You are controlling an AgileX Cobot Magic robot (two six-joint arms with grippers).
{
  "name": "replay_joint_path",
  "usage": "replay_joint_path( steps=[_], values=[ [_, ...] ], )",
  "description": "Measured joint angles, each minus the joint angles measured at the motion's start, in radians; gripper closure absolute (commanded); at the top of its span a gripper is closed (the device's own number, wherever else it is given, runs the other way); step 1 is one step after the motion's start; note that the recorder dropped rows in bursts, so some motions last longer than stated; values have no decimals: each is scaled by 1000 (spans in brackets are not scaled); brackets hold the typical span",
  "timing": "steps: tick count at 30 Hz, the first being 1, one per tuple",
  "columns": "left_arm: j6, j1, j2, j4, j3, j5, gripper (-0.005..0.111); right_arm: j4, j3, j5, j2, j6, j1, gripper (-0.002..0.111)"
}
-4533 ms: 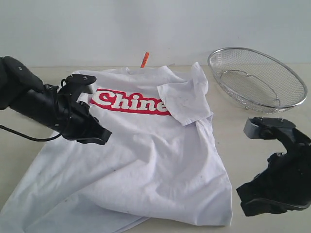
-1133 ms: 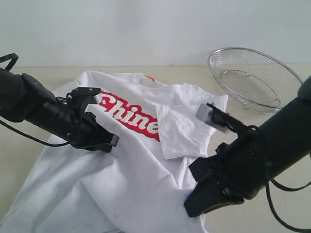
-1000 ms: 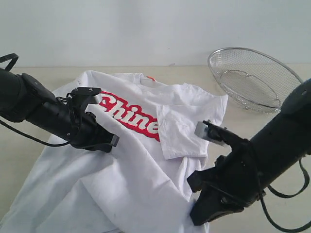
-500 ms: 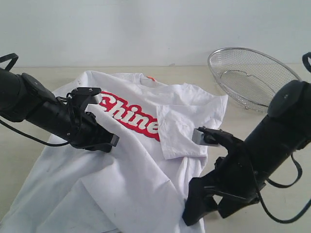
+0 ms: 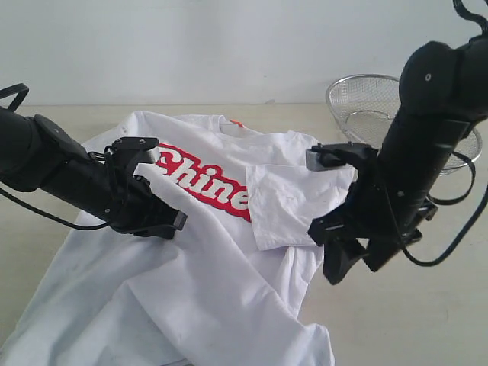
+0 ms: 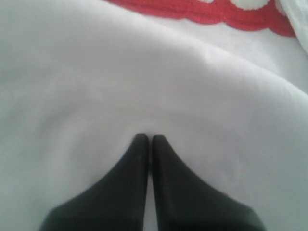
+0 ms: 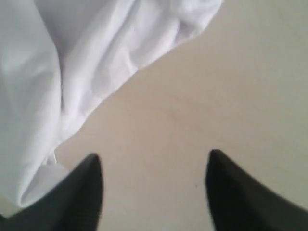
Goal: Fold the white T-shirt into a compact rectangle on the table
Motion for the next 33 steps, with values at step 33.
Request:
replay_joint_path(
  steps=[33],
  values=[
    [-16, 0, 1, -4, -1, 8, 102, -355, -603, -238, 512, 155, 0, 107]
  ],
)
